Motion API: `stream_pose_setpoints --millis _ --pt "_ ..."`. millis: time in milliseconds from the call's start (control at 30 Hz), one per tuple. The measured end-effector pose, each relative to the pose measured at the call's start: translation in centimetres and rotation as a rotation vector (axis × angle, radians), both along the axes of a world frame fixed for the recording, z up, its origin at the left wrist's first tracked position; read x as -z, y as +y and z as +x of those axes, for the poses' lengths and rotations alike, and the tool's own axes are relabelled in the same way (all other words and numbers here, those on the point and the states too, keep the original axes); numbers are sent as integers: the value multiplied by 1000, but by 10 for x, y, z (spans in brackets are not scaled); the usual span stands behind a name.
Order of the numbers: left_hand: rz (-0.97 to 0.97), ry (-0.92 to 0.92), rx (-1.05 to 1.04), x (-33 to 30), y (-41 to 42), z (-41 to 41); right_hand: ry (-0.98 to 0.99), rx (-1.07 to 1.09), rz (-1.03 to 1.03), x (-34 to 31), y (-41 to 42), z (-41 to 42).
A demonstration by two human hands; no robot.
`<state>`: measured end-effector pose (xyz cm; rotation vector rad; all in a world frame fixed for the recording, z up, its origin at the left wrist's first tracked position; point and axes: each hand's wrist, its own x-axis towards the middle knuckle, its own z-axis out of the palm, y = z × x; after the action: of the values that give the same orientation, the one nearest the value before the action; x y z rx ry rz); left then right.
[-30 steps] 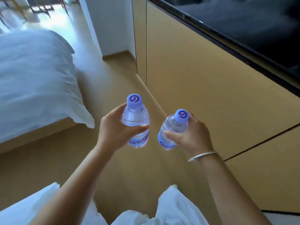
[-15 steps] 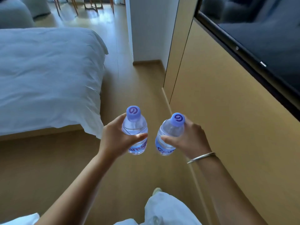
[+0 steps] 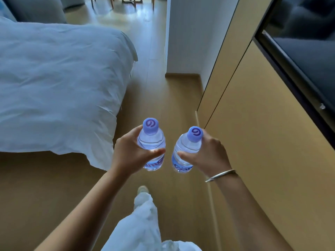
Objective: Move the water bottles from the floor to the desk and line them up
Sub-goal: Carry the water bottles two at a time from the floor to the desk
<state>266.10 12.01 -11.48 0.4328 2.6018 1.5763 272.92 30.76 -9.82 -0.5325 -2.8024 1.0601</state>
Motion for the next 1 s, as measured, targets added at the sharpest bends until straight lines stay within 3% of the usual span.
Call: stream_pose_setpoints --millis 467,1000 --pt "-53 85 68 -12 38 -313 30 39 2 -9 32 -300" --pt "-62 62 25 -2 123 -566 95 -64 17 -1 123 -568"
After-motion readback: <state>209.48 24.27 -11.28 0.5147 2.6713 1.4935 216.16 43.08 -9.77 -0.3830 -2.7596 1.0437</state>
